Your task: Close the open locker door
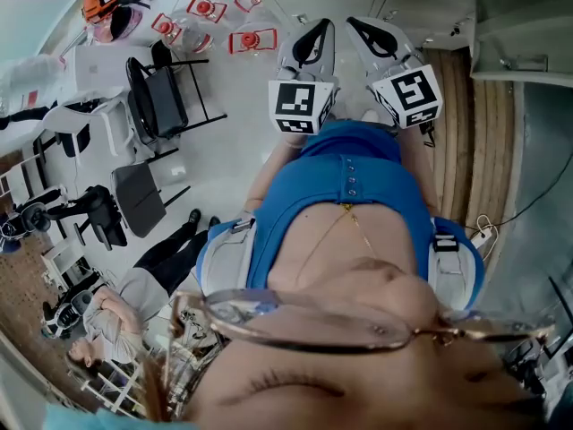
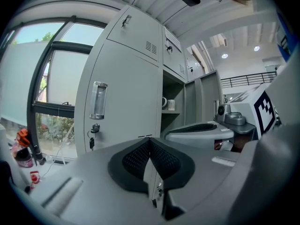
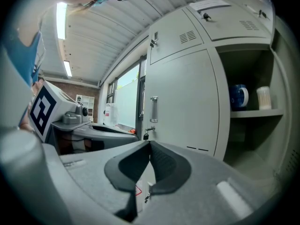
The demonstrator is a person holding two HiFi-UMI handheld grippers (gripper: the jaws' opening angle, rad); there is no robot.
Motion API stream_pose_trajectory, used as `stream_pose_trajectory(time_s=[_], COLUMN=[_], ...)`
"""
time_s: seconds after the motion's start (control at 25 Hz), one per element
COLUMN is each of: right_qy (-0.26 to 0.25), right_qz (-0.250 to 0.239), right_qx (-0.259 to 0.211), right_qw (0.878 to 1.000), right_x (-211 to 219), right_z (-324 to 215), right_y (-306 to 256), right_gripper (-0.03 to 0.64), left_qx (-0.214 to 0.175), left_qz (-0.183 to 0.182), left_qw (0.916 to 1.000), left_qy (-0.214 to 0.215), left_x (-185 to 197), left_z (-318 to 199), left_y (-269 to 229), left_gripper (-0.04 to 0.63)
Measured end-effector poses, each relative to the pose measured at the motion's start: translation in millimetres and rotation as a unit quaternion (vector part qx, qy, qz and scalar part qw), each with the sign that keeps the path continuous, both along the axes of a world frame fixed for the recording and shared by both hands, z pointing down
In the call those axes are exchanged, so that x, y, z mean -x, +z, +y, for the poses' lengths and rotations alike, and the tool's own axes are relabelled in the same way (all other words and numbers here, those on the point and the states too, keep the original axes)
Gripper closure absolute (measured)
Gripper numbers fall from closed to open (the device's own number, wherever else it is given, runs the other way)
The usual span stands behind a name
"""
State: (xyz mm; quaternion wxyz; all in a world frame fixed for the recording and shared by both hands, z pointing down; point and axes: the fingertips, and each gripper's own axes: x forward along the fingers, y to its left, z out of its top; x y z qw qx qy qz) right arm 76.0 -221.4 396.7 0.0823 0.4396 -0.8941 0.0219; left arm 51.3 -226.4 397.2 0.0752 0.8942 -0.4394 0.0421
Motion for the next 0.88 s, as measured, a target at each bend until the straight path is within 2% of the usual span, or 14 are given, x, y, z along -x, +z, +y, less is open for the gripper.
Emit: stream_pose_trajectory(time_s=[0.88], right_qy=[-0.001], right_qz=[0.000], right_qx=[0.018], right_qw=[1.000], right_x=[-27], right_z=[22], right_y=[9], right_gripper=[0.614], left_qx=[-0.003], left_qz=[-0.010], left_qw=[0.9999], left_qy=[0.013], left_x=[-32], left_z=[14], left_y=[3], left_gripper=[0.598])
